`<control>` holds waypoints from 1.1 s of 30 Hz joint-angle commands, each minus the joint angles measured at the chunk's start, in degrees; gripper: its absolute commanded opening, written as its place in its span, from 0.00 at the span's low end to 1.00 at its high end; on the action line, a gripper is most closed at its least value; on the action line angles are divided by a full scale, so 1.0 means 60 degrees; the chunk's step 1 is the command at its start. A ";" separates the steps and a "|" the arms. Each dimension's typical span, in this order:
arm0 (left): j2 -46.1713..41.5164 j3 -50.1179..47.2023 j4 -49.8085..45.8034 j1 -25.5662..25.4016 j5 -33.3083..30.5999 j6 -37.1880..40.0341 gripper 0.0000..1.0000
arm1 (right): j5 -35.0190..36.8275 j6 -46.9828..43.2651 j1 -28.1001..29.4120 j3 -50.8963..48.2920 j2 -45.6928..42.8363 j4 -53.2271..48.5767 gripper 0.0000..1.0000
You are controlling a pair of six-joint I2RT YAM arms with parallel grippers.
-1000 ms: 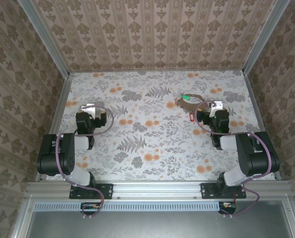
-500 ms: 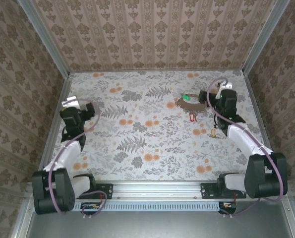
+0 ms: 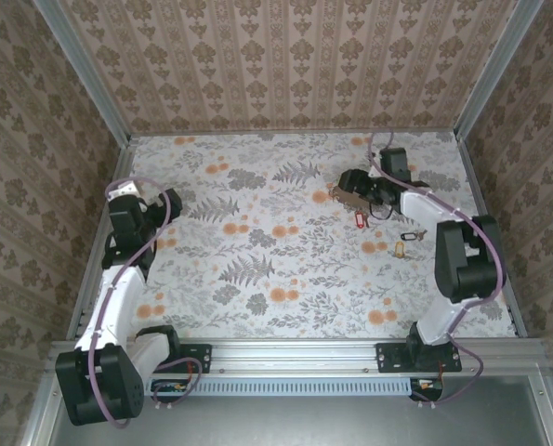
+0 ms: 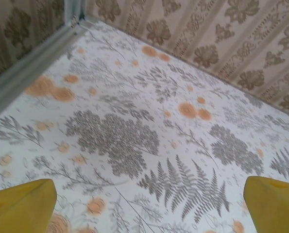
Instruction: Put the keys on the keyring
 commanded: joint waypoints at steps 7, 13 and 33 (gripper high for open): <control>-0.0294 0.0056 -0.0591 -0.0156 0.1007 -0.0381 1.00 | 0.1320 0.0303 0.0564 0.2619 0.1914 -0.2494 0.64; -0.0097 0.0092 -0.0498 -0.0142 0.0752 -0.0109 1.00 | 0.1681 0.0265 0.0567 0.3789 0.2915 -0.3417 0.64; 0.2039 0.1621 -0.1156 -0.2005 0.2650 0.1336 1.00 | 0.1451 -0.1066 0.0577 0.5880 0.4909 -0.5250 0.66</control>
